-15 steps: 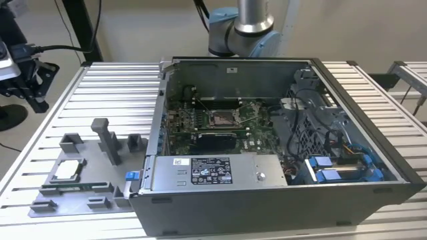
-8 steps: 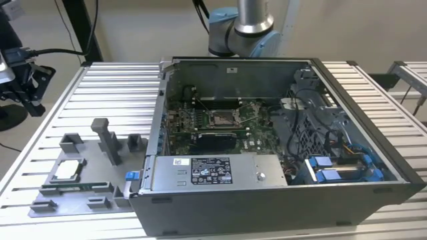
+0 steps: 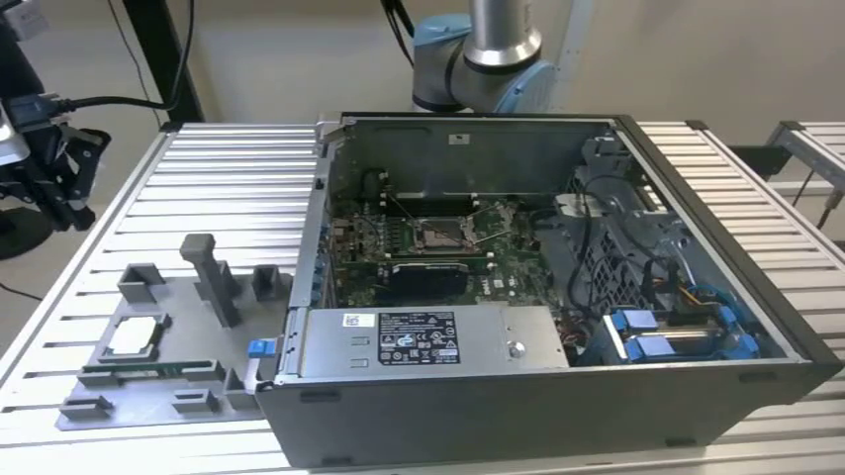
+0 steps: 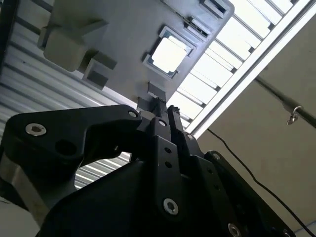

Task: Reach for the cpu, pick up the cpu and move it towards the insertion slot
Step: 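Reach for the cpu, then pick up the cpu and move it towards the insertion slot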

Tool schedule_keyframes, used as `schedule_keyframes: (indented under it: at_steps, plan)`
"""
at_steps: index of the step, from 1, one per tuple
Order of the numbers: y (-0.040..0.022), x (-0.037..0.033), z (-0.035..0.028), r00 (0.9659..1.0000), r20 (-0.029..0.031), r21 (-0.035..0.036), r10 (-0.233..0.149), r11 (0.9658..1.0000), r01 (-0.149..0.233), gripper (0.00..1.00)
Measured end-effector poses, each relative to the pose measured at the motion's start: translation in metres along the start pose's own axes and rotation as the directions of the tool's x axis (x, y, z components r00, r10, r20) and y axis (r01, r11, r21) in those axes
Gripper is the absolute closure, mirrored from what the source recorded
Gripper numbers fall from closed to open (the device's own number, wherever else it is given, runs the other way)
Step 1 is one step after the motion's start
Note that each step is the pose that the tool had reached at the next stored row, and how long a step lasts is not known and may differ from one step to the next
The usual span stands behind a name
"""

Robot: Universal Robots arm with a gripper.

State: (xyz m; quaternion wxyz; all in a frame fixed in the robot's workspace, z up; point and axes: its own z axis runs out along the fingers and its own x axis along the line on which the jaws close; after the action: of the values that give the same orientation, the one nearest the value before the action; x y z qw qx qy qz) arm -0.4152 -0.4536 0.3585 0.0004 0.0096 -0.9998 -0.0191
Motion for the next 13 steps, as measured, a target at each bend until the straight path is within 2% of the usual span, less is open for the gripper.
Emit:
schedule_keyframes:
  at_steps: [13]
  plan:
    - [0.0000,0.0002,0.0000,1.0000,0.0001,0.0000,0.000,1.0000,0.000,0.00]
